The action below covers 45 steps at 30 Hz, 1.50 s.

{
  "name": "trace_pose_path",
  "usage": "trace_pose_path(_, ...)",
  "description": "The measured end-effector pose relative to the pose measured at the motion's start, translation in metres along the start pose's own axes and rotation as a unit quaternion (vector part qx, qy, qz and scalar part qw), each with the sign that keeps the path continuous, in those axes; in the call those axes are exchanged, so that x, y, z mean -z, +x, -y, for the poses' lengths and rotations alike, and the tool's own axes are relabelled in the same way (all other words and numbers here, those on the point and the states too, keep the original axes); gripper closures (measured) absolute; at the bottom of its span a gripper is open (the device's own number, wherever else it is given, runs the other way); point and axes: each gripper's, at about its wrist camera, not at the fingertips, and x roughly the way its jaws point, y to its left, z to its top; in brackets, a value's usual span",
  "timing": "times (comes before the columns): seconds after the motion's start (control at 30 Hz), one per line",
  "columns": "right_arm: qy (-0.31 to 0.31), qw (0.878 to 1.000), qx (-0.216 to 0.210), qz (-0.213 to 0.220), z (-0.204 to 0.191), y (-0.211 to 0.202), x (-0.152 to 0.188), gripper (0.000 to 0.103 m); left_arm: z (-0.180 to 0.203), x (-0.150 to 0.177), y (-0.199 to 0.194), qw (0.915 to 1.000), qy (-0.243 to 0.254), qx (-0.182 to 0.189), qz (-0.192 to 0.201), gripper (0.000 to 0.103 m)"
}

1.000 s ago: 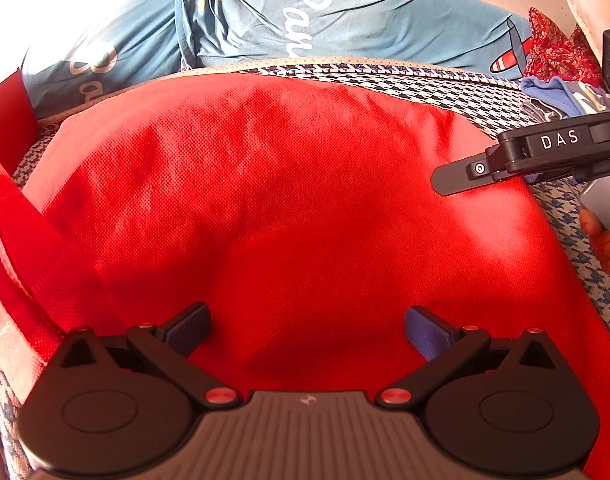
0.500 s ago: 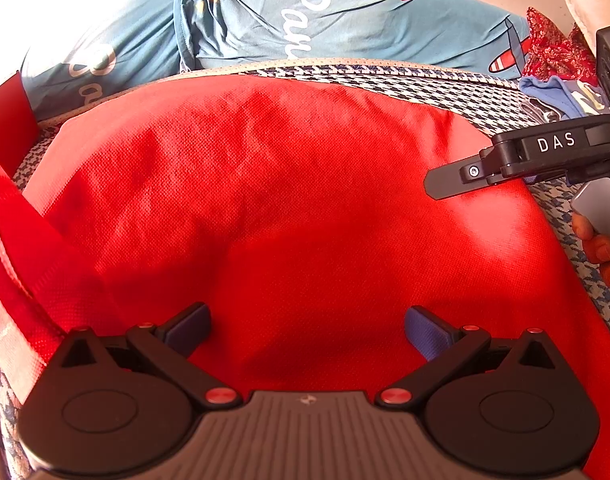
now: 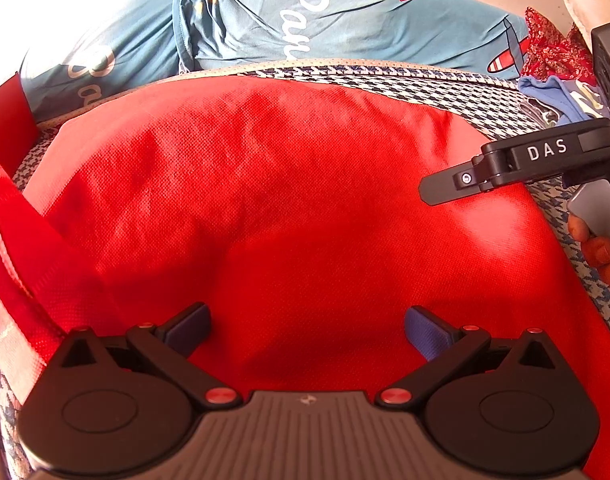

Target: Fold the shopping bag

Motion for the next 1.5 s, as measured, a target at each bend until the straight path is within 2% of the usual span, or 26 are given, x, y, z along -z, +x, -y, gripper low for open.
trace_pose_path(0.2, -0.051, 0.999, 0.011, -0.01, -0.007, 0.003, 0.004, 0.0, 0.003, -0.001, 0.0, 1.0, -0.004, -0.003, 0.0, 0.0)
trace_pose_path(0.37, -0.022, 1.0, -0.002, 0.0, 0.0, 0.0, 0.003, 0.0, 0.003, -0.001, 0.001, 1.0, -0.003, -0.004, 0.001, 0.0)
trace_pose_path(0.43, -0.015, 1.0, -0.003, 0.004, 0.002, -0.001, 0.003, 0.003, 0.003, -0.001, 0.0, 1.0, -0.003, -0.004, 0.001, 0.0)
trace_pose_path(0.53, -0.017, 1.0, 0.005, 0.009, 0.003, -0.002, 0.003, 0.014, 0.003, -0.001, 0.0, 1.0, -0.003, -0.004, 0.001, 0.0)
trace_pose_path(0.67, -0.008, 1.0, 0.019, 0.022, 0.009, -0.006, 0.0, 0.043, 0.004, -0.001, 0.0, 1.0, -0.004, -0.005, 0.001, 0.0)
trace_pose_path(0.73, 0.0, 0.999, 0.019, 0.025, 0.012, -0.007, -0.002, 0.049, 0.004, -0.001, 0.0, 1.0, -0.004, -0.005, 0.001, 0.0)
trace_pose_path(0.87, -0.002, 0.999, 0.016, 0.03, 0.013, -0.007, -0.004, 0.067, 0.004, -0.001, 0.001, 1.0, -0.003, -0.005, 0.002, 0.0)
trace_pose_path(0.9, -0.002, 0.999, 0.014, 0.03, 0.013, -0.006, -0.005, 0.068, 0.005, -0.001, 0.001, 1.0, -0.003, -0.005, 0.002, 0.0)
trace_pose_path(1.13, -0.001, 1.0, 0.012, 0.028, 0.013, -0.005, -0.006, 0.068, 0.004, 0.0, 0.0, 1.0, -0.001, -0.005, 0.002, 0.0)
trace_pose_path(1.3, 0.002, 1.0, 0.008, 0.028, 0.013, -0.004, -0.007, 0.062, 0.002, 0.0, 0.0, 1.0, 0.001, -0.003, 0.002, 0.0)
trace_pose_path(1.5, -0.003, 1.0, -0.006, 0.025, 0.011, -0.003, -0.008, 0.039, 0.001, 0.001, 0.0, 1.0, 0.002, -0.002, 0.002, 0.0)
